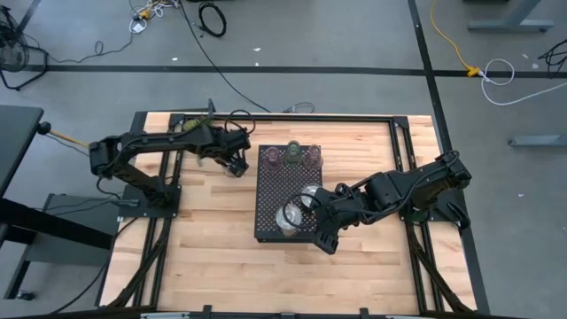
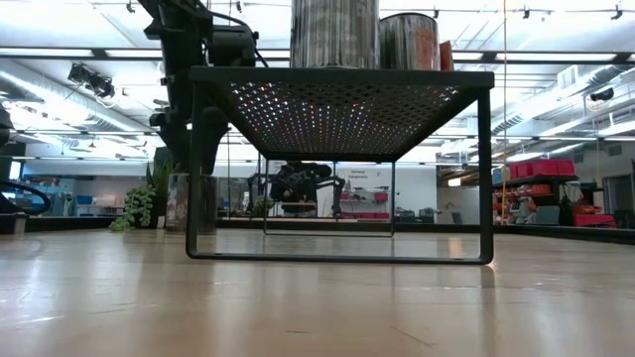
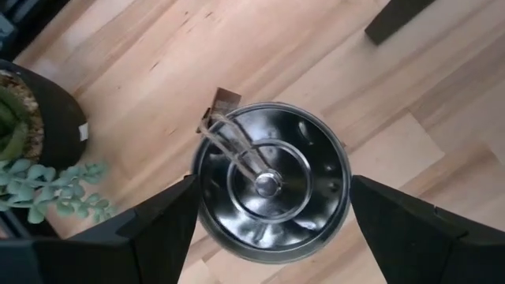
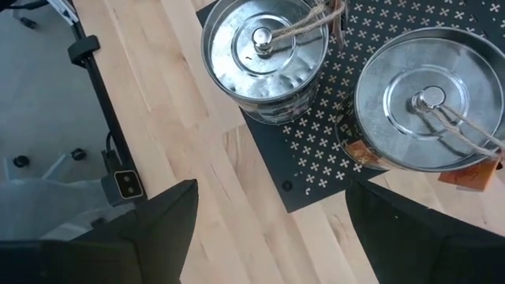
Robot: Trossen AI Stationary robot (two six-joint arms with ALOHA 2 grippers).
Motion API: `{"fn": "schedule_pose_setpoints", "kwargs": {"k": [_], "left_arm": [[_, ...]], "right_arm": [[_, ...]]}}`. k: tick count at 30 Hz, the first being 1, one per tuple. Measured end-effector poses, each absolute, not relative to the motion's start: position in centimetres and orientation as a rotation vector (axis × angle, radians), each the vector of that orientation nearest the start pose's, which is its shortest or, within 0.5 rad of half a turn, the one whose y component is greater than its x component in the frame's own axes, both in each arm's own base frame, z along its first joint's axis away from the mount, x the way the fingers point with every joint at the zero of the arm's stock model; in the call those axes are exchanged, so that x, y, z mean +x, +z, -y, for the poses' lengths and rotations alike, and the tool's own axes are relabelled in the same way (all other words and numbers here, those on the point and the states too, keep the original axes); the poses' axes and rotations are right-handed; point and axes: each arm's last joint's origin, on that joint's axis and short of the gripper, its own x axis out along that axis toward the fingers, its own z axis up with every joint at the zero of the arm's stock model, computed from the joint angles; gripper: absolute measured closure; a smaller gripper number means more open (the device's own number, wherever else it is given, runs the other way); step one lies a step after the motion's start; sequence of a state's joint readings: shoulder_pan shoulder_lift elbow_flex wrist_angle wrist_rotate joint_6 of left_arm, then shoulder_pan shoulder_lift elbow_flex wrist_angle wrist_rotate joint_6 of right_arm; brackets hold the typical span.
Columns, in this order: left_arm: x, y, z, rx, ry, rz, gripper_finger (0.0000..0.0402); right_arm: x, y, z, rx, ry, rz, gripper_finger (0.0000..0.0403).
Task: Pick & Place candle stick holders
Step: Put the brown scented candle on the shelf
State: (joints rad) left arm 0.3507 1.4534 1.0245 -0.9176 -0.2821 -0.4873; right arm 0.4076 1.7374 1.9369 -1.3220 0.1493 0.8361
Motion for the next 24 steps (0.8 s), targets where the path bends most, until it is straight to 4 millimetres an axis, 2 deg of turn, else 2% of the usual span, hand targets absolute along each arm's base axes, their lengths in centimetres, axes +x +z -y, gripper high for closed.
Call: {"fn": "schedule_pose_setpoints", "kwargs": {"k": [15, 24], "left_arm": [[24.9, 20.1, -10.5, -0.456, 0.871, -1.307, 0.0069], [24.9, 20.4, -10.3, -0.435, 0.867, -1.359, 0.0069]], "right_arm": [[30.8, 38.4, -12.8, 0.43, -0.225, -1.095, 0.0085], [30.8, 38.4, -12.8, 0.424, -0.224, -1.094, 0.0085]]}}
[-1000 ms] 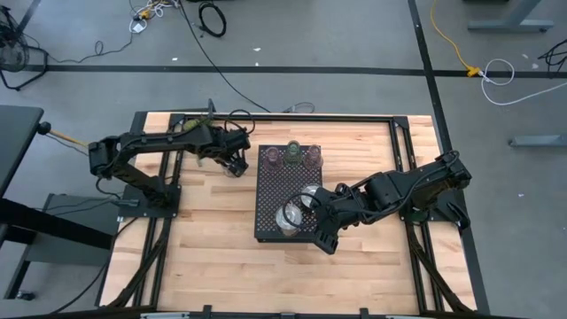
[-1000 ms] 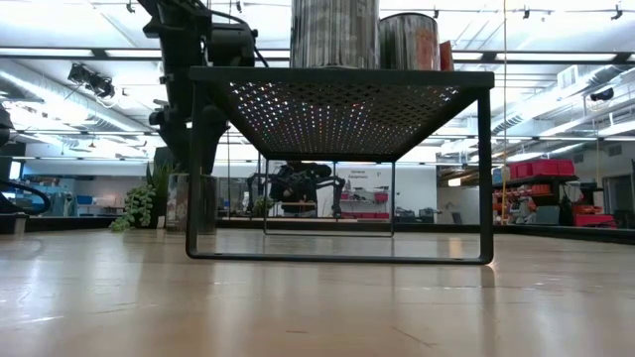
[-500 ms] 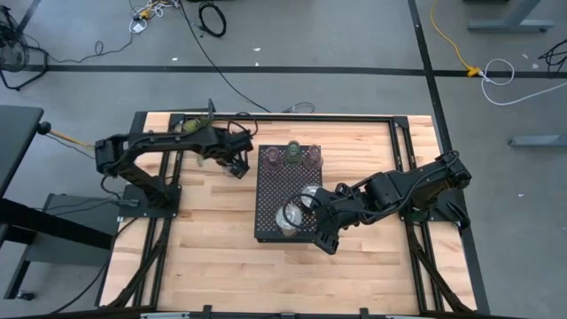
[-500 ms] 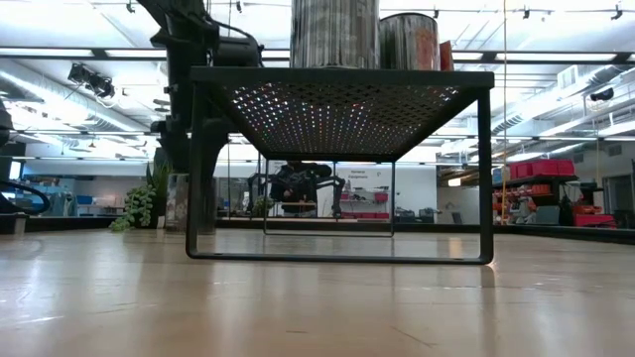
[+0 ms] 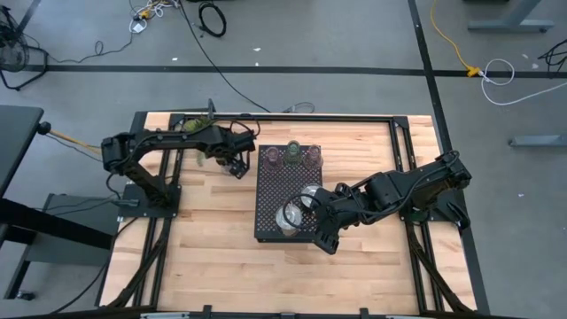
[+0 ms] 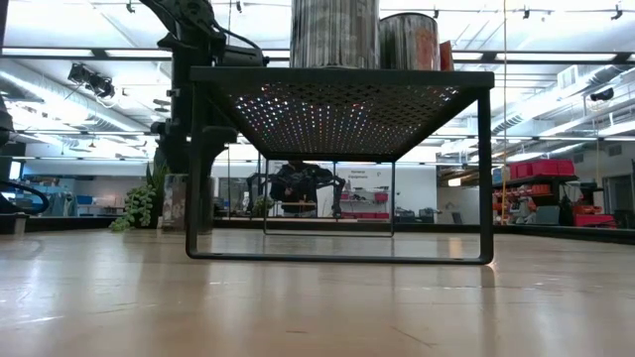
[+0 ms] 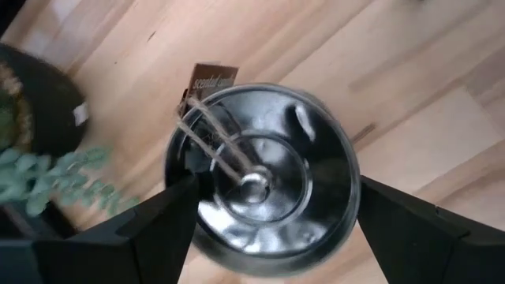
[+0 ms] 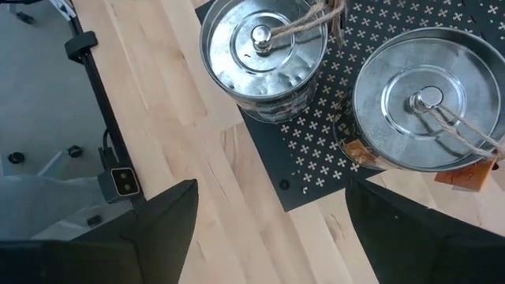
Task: Pick & Place candle stick holders
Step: Put the brown scented candle on the shelf
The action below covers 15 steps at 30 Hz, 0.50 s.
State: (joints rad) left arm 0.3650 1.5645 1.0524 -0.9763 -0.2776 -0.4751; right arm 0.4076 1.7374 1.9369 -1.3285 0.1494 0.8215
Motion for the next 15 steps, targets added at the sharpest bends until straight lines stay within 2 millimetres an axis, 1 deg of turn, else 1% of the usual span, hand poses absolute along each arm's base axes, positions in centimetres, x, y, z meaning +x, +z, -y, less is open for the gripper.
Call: {"fn": "schedule_pose_setpoints", "kwargs": {"k": [3, 11, 15], "left_arm": [[24.78, 20.72, -10.25, -0.407, 0.862, -1.381, 0.0069], [24.74, 20.75, -10.31, -0.399, 0.874, -1.383, 0.0069], [24.52, 20.77, -10.22, -0.378, 0.863, -1.415, 0.0069]], "right_arm": [[30.79, 38.42, -12.77, 0.408, -0.232, -1.083, 0.0085], [30.8, 38.42, -12.75, 0.396, -0.233, -1.08, 0.0085], [30.79, 38.42, -12.74, 0.395, -0.234, -1.08, 0.0085]]}}
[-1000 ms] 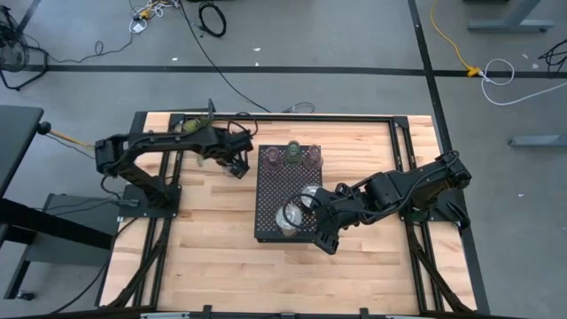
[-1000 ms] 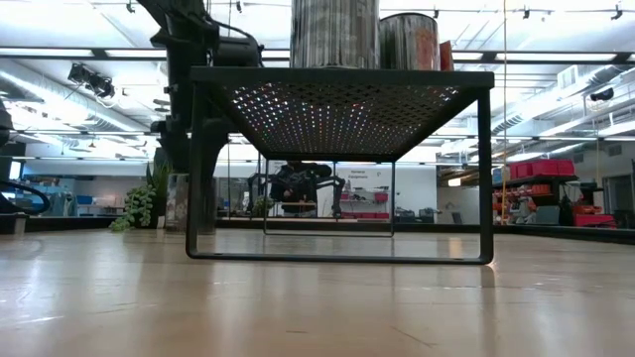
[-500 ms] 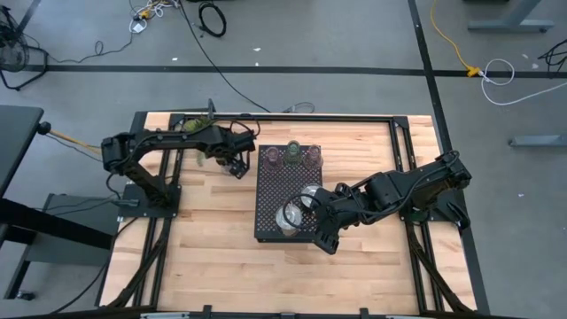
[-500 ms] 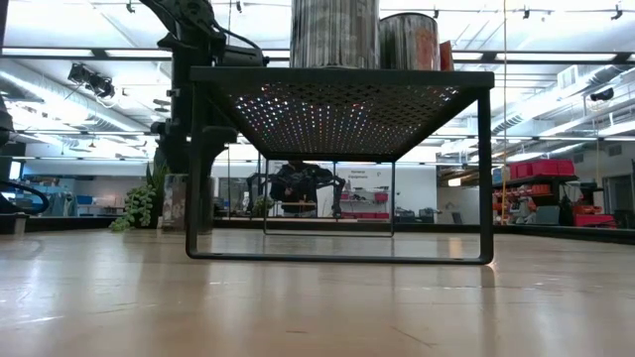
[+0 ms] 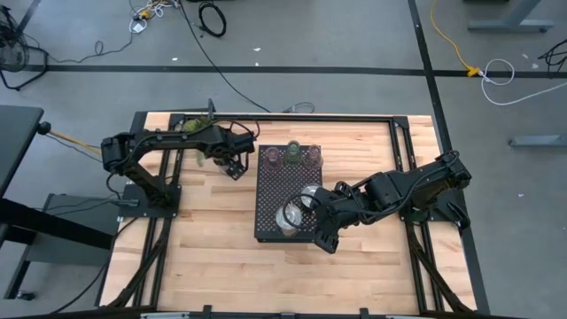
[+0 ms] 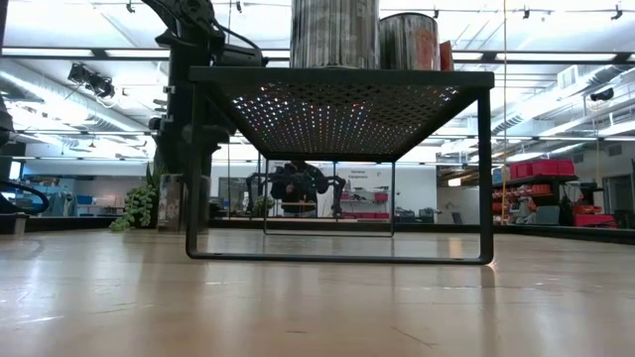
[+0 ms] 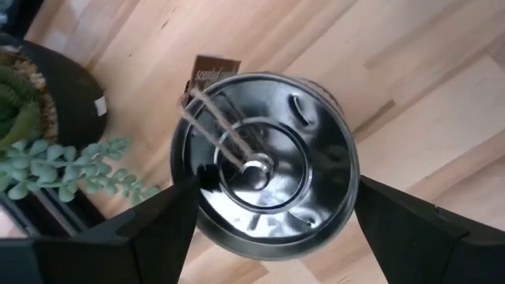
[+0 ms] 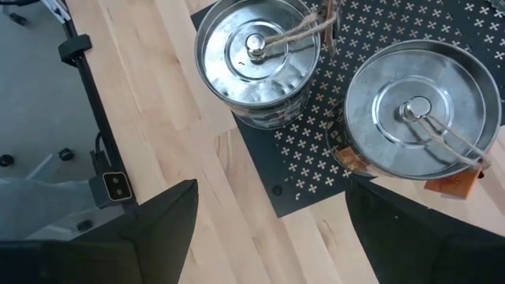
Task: Pick & Place candle stick holders
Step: Put the brown scented candle on the shelf
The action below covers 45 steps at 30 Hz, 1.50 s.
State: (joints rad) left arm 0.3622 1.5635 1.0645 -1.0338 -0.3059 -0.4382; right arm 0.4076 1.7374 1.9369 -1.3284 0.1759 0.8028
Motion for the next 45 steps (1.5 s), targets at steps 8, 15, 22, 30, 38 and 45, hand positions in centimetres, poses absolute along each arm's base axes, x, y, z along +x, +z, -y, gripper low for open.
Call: {"fn": "schedule_pose_setpoints", "kwargs": {"k": [8, 15, 22, 30, 38, 45], "left_arm": [[24.36, 20.79, -10.19, -0.369, 0.865, -1.435, 0.0069], [24.43, 20.82, -10.22, -0.37, 0.863, -1.424, 0.0069], [24.49, 20.83, -10.25, -0.369, 0.866, -1.416, 0.0069], [24.49, 20.82, -10.24, -0.393, 0.883, -1.406, 0.0069], [24.51, 20.79, -10.16, -0.45, 0.862, -1.406, 0.0069], [24.67, 20.83, -9.98, -0.459, 0.711, -1.435, 0.0069]], "right_arm": [[30.76, 38.41, -12.73, 0.384, -0.229, -1.084, 0.0085], [30.76, 38.4, -12.75, 0.381, -0.219, -1.089, 0.0085], [30.63, 38.45, -12.79, 0.37, -0.21, -1.095, 0.0085], [30.08, 38.67, -12.93, 0.366, -0.209, -1.104, 0.0085], [29.94, 38.75, -12.86, 0.367, -0.214, -1.106, 0.0085], [29.94, 38.75, -12.86, 0.36, -0.21, -1.106, 0.0085]]}}
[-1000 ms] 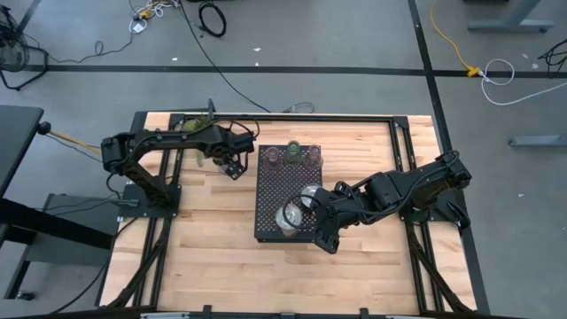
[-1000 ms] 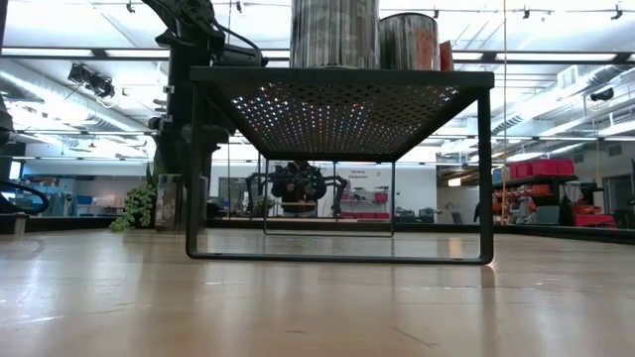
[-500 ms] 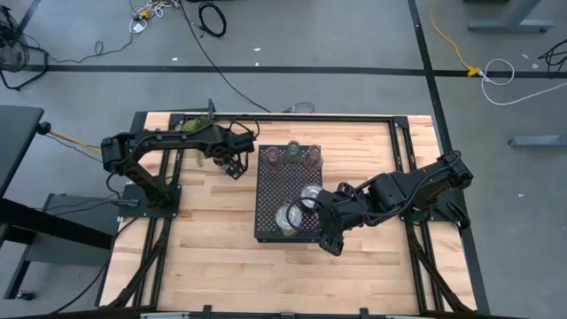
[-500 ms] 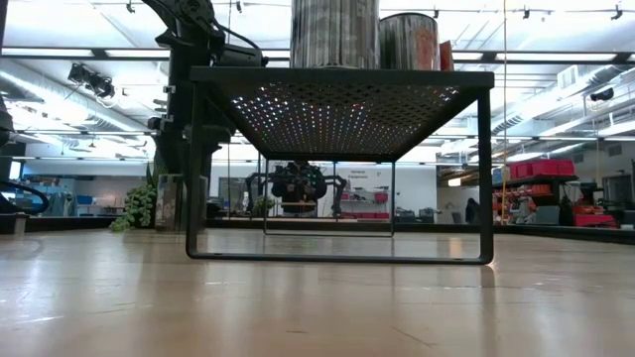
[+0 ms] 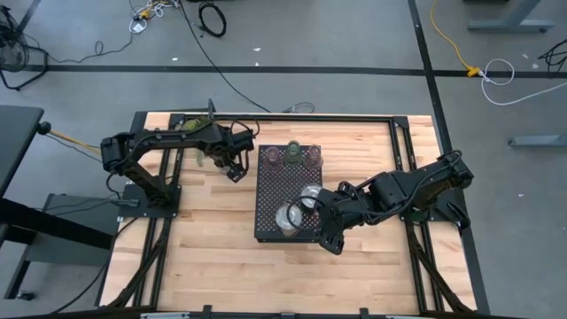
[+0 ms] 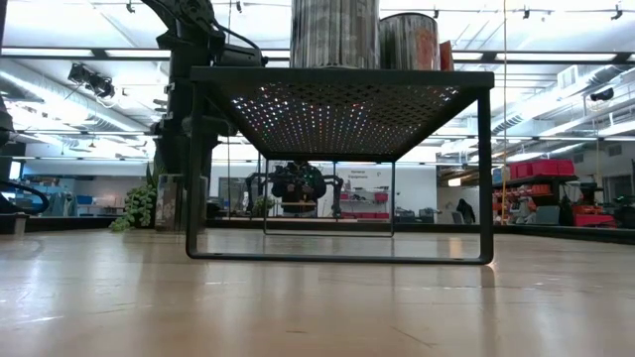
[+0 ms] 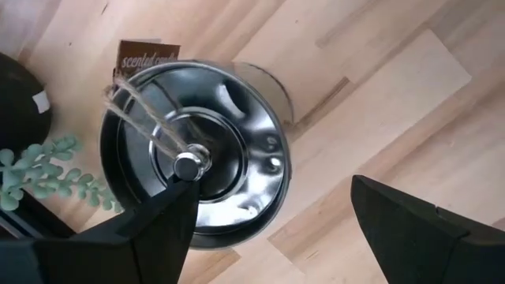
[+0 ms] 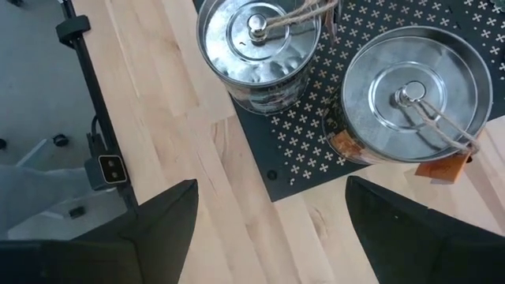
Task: Pick & Place candle stick holders
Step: Put the brown scented candle on the shelf
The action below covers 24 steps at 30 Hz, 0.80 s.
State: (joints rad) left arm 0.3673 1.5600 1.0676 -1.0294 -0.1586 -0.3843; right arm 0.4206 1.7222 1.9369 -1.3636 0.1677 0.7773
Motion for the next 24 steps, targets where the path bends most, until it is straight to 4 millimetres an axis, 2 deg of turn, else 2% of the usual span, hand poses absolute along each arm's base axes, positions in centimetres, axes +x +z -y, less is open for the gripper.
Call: {"fn": "schedule_pose_setpoints", "kwargs": {"k": [19, 24], "left_arm": [[24.61, 20.86, -10.15, -0.407, 0.861, -1.402, 0.0069], [24.59, 20.86, -10.12, -0.402, 0.857, -1.407, 0.0044]], "right_arm": [[29.9, 38.73, -12.76, 0.333, -0.226, -1.1, 0.0085], [29.86, 38.71, -12.72, 0.323, -0.234, -1.1, 0.0085]]}}
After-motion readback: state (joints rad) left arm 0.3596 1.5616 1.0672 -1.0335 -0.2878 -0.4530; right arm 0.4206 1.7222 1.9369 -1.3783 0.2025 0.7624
